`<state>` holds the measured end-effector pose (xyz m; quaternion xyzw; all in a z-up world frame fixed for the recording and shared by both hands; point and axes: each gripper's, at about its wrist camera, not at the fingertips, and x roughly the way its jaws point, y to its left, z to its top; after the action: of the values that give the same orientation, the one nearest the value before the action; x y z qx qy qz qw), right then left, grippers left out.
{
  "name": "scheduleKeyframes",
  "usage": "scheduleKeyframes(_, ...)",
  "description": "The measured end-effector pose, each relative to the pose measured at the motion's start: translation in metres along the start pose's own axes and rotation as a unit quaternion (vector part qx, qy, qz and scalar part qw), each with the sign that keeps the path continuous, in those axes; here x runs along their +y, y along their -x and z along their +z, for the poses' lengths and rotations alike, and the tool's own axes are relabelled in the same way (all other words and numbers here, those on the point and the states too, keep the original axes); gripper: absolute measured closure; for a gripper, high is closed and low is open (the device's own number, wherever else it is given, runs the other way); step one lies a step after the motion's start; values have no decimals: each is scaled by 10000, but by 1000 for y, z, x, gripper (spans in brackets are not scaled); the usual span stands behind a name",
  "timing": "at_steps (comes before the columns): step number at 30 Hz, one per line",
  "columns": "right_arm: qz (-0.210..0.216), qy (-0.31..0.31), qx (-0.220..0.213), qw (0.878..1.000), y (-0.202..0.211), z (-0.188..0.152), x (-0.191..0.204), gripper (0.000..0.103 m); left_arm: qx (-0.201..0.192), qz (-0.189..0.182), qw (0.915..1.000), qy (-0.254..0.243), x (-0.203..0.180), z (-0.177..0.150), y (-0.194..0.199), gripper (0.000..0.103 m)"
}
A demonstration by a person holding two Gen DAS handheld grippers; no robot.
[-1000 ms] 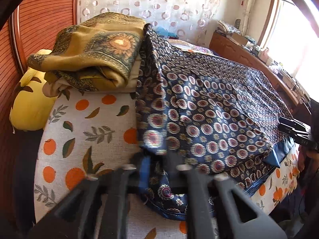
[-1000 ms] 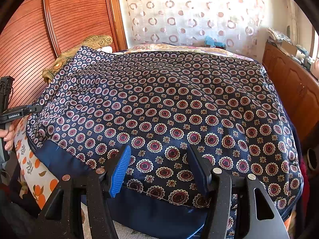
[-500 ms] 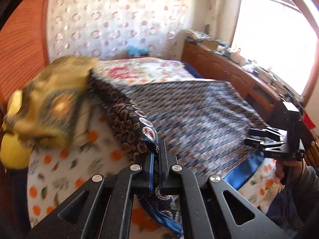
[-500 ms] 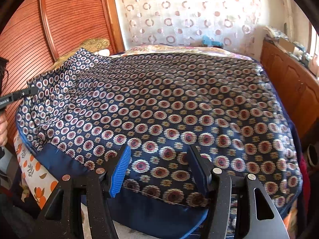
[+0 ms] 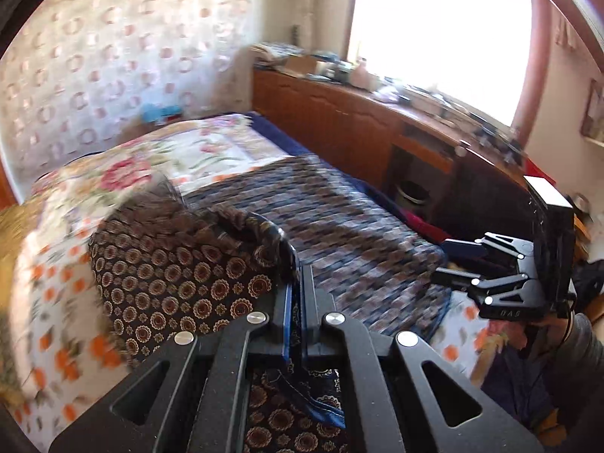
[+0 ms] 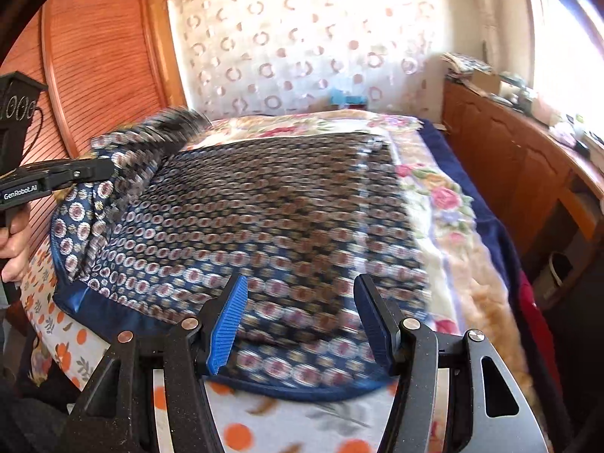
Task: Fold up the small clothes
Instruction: 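Grasp the shirt edge with the left gripper and fold it over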
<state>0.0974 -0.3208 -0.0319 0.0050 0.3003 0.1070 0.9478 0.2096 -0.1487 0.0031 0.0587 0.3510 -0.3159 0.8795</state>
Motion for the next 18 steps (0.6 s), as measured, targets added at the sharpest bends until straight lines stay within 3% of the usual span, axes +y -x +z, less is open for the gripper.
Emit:
scheduleKeyframes(8, -131, -329, -57, 9994, 18, -18, -28, 42, 191, -349, 9983, -434, -59, 38, -39, 99)
scheduleKeyframes(17, -136, -491, -53, 9987, 23, -25, -38, 42, 421, -467, 9964, -569, -78, 41, -54, 98)
scheduleKeyframes(18, -140, -487, -36, 9987, 23, -25, -37, 42, 449, -402, 9963, -612, -76, 39, -55, 91)
